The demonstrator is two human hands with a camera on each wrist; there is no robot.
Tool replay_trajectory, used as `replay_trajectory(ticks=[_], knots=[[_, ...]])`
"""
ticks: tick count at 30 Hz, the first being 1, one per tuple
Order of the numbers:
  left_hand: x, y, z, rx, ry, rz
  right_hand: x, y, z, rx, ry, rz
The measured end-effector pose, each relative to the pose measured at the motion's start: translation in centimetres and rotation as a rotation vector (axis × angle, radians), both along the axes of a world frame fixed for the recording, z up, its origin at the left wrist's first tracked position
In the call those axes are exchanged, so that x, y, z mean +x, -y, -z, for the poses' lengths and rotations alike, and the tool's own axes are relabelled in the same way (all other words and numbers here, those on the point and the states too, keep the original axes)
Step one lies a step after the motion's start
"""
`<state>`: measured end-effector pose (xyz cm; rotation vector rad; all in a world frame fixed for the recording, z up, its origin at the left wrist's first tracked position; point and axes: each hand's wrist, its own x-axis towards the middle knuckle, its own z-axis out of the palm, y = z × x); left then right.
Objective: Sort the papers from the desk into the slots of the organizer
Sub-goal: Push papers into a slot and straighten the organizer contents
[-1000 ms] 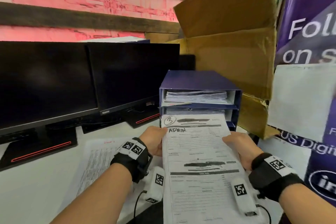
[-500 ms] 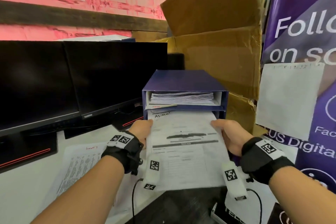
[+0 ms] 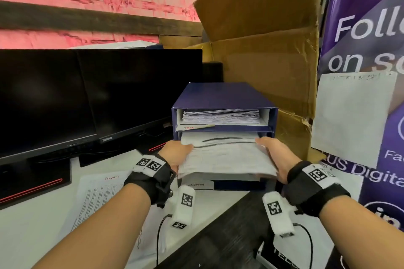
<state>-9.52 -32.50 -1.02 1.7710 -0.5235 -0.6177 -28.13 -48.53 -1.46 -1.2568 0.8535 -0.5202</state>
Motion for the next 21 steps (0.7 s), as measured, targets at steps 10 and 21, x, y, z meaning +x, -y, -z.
replay_trajectory(ticks=[10, 21], knots=[[-0.7, 0.3, -0.3, 0.008, -0.233, 0.051, 0.5, 0.3, 1.2, 0.096, 0.149, 0.169], [-1.2, 0.8, -0.4, -0.215, -0.211, 0.018, 2.0, -1.0, 0.6, 0.155, 0.457, 0.231]])
